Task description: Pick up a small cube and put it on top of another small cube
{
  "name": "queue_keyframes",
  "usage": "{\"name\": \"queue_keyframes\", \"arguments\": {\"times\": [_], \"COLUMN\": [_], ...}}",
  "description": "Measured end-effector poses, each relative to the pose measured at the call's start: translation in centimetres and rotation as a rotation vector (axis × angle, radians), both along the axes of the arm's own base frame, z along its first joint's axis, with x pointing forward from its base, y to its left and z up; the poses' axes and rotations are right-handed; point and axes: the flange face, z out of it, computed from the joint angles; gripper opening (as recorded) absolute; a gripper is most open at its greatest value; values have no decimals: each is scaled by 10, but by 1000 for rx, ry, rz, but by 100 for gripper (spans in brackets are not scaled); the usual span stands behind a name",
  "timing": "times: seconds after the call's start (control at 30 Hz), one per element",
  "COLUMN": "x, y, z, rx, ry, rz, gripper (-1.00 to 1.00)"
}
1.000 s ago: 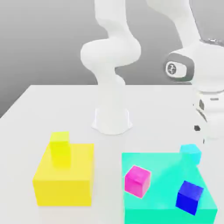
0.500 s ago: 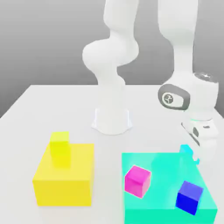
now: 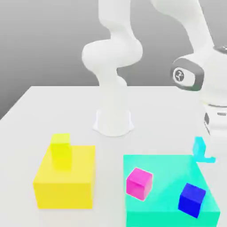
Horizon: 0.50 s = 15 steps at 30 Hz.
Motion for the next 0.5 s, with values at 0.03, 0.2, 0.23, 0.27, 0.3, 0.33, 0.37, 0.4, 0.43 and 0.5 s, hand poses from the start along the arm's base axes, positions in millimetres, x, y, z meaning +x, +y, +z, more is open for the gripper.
{"name": "queue_keyframes", "arguments": {"times": [0.03, 0.2, 0.23, 0.27, 0.3, 0.33, 0.37, 0.4, 0.43, 0.5], "x": [16, 93, 106, 117, 121, 123, 124, 124, 124, 124], "y": [-7, -54, -65, -73, -75, -75, -75, -75, -75, -75], "z": [9, 55, 64, 69, 62, 49, 34, 22, 22, 22], "rx": [0, 2, 2, 2, 2, 2, 2, 1, 1, 1], "ry": [0, 1, 1, 1, 1, 1, 2, 1, 1, 1], "rz": [-47, -280, -325, -359, -371, -375, -378, -379, -379, -379], "gripper": [-100, -100, -100, -100, -100, -100, -100, 100, 100, 100]}}
